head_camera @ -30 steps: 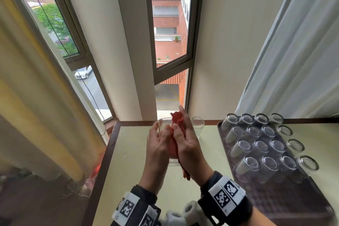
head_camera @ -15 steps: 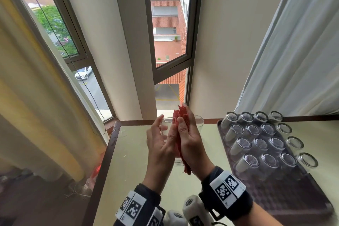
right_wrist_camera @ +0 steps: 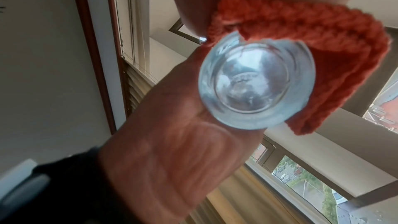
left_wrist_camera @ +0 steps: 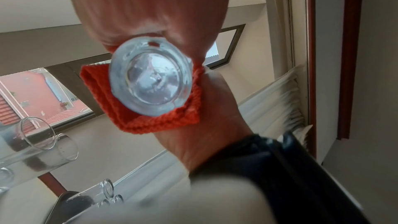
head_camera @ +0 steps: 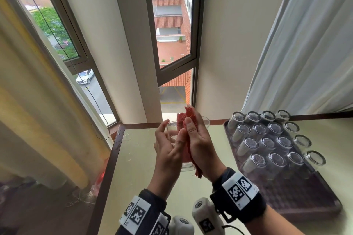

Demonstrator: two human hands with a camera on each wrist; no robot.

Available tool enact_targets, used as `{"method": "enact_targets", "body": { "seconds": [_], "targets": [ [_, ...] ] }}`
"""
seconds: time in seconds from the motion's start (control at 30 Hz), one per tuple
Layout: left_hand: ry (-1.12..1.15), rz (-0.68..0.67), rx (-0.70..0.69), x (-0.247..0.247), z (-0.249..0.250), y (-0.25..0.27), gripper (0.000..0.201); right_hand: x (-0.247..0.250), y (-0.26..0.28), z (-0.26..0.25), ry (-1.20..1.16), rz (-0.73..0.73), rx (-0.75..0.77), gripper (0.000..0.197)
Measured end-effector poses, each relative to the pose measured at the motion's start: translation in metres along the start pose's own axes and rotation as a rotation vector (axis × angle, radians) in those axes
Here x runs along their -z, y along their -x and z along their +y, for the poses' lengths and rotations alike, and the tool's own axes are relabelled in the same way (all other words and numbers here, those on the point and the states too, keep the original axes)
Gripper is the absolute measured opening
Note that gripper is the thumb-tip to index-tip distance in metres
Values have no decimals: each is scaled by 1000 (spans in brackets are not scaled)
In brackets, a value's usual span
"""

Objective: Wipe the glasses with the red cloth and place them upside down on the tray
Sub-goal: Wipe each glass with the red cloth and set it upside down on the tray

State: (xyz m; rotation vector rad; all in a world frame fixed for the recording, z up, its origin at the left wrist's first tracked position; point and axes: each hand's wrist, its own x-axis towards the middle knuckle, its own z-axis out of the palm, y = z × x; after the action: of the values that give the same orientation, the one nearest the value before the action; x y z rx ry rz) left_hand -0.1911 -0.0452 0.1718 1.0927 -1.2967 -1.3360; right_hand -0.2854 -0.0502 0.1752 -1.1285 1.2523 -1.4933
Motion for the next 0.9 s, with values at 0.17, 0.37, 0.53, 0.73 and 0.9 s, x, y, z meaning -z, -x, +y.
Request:
{"method": "enact_targets", "body": {
  "seconds": [0.17, 0.37, 0.53, 0.73, 0.9],
  "targets": [
    [92, -43, 3, 3, 11, 2, 59, 3, 12, 4, 17, 9, 44, 59],
    [21, -64, -5, 1, 12, 9, 60, 5, 15, -5, 49, 27, 40, 58],
    [-103, -10, -81, 1, 13, 19, 92, 2, 18, -16, 3, 40, 41, 65],
    [-16, -37, -33, 10, 26, 25, 78, -8, 36, -1, 77, 63, 50, 76],
    [-40, -49, -67, 11, 22, 34, 64, -7, 35, -10, 80, 70, 69, 70]
  ]
}}
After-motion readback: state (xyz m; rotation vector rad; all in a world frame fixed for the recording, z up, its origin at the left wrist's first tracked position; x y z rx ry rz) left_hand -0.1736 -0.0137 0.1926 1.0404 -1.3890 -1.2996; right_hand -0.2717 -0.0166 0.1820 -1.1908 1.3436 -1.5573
